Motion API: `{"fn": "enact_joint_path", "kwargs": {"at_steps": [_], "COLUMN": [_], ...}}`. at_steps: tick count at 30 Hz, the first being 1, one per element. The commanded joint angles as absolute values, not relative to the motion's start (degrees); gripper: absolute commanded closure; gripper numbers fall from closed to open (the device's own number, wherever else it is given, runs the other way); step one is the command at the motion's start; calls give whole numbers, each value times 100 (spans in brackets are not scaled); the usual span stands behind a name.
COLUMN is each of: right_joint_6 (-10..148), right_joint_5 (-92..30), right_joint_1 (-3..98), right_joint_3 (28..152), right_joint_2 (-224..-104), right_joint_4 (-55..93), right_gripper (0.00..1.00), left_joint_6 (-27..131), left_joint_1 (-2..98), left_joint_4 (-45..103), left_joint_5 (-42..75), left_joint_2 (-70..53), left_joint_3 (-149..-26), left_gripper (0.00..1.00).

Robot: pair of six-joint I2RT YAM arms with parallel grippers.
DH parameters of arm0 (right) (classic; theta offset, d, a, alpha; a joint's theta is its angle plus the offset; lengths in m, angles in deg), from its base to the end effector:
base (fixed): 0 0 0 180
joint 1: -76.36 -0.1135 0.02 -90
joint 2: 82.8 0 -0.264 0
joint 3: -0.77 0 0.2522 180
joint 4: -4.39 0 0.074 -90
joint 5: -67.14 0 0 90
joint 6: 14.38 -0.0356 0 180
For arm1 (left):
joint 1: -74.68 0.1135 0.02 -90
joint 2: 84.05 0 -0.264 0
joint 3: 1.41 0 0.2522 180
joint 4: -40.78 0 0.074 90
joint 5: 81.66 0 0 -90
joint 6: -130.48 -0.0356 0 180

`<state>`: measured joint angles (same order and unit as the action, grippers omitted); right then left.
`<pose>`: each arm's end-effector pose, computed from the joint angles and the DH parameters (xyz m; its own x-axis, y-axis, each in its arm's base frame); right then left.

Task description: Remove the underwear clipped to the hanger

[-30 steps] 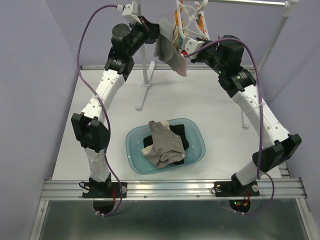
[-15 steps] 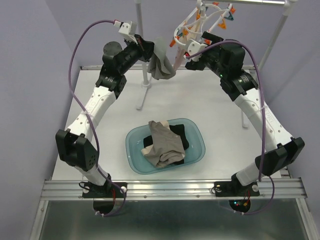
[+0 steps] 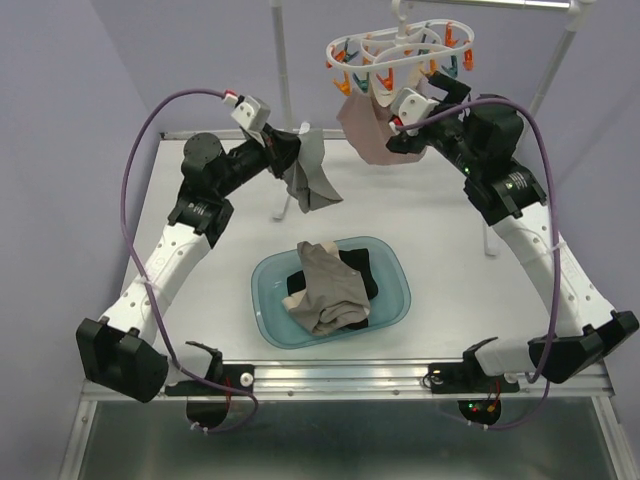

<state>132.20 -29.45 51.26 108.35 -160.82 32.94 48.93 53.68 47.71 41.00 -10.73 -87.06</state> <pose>0.2644 0.1284 0.4981 0.4472 -0.7061 -0.5490 -0.2760 0.4749 -0.8356 0.2627 -0.1214 0.4545 0.1904 -0.2056 -0.9599 0.8141 0.5795 0.0374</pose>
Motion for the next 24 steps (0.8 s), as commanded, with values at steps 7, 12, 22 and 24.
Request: {"fn": "enact_joint_path", "kwargs": {"at_steps": [7,12,22,24], "right_joint_6": [11959,11369,10455,10165], "right_joint_5": [-2041,-2083,-2620,-2725], "right_joint_1": [5149,5455,6203,6212], "right_joint_3": [10279,9156,6527,6297], "right_joint_2": [-15321,-14733,-13659,-13694], "right_joint_4": [3749,3854,3837,3671], "right_gripper": [0,0,0,0], "left_joint_6": [4769,4664,4717,4699], "left_joint_1": [4823,4086,3294,3083], "left_joint_4": [4847,4829,4935,4943], "left_joint_5": [4666,4306,3927,3971], "left_joint_2": [-2023,-2155,-2121,-2077], "left_joint_3": [-7205,-6563,-6131,-6131], "left_gripper": [100,100,100,100]}}
